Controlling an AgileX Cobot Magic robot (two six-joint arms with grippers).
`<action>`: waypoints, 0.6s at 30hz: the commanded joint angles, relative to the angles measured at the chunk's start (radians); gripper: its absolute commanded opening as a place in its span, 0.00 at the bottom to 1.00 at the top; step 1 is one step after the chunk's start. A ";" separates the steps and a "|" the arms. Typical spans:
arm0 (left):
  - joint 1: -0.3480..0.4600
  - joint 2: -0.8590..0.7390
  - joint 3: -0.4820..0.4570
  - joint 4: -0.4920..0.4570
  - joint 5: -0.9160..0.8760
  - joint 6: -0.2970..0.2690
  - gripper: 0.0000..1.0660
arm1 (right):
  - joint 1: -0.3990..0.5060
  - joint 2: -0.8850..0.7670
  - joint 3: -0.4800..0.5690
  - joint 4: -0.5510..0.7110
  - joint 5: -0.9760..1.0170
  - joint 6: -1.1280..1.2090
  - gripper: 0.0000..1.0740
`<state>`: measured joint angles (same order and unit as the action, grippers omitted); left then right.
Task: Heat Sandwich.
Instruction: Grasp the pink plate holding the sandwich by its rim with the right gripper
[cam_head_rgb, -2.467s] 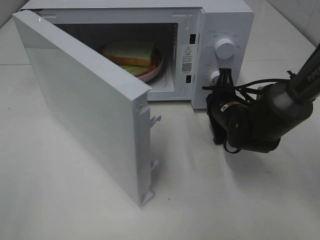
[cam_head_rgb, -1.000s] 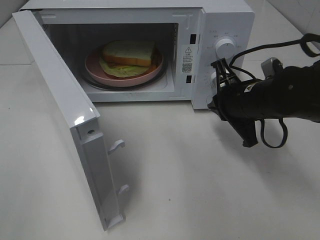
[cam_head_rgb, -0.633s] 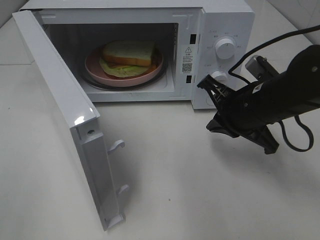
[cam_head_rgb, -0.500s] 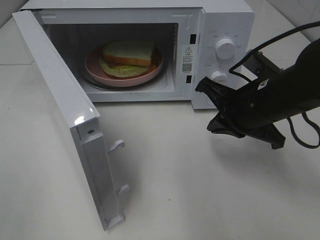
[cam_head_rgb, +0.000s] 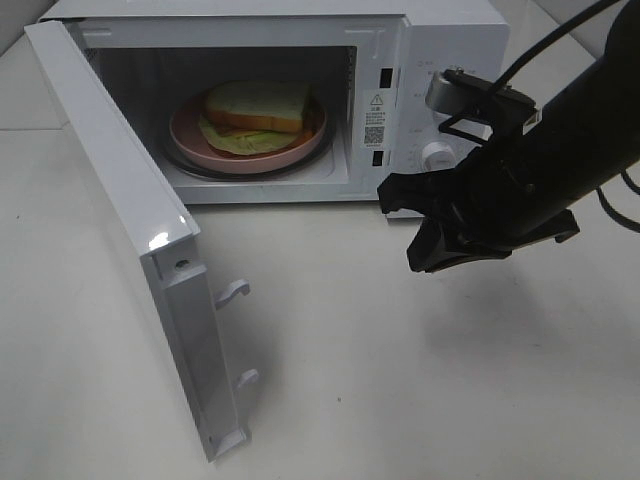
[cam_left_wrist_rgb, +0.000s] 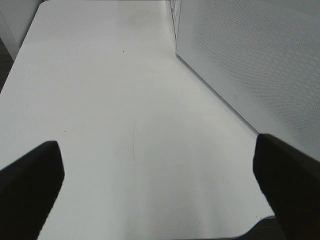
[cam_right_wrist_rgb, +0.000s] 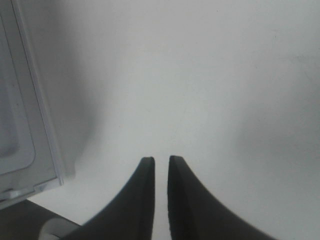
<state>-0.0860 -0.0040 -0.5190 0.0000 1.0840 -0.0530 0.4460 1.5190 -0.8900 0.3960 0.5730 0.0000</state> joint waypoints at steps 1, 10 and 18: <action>0.003 -0.016 0.000 0.000 -0.013 -0.005 0.92 | -0.001 -0.007 -0.032 -0.056 0.070 -0.092 0.13; 0.003 -0.016 0.000 0.000 -0.013 -0.005 0.92 | -0.001 -0.007 -0.080 -0.132 0.161 -0.440 0.14; 0.003 -0.016 0.000 0.000 -0.013 -0.005 0.92 | -0.001 -0.007 -0.083 -0.133 0.160 -0.735 0.14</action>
<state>-0.0860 -0.0040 -0.5190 0.0000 1.0840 -0.0530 0.4460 1.5190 -0.9670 0.2640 0.7290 -0.6580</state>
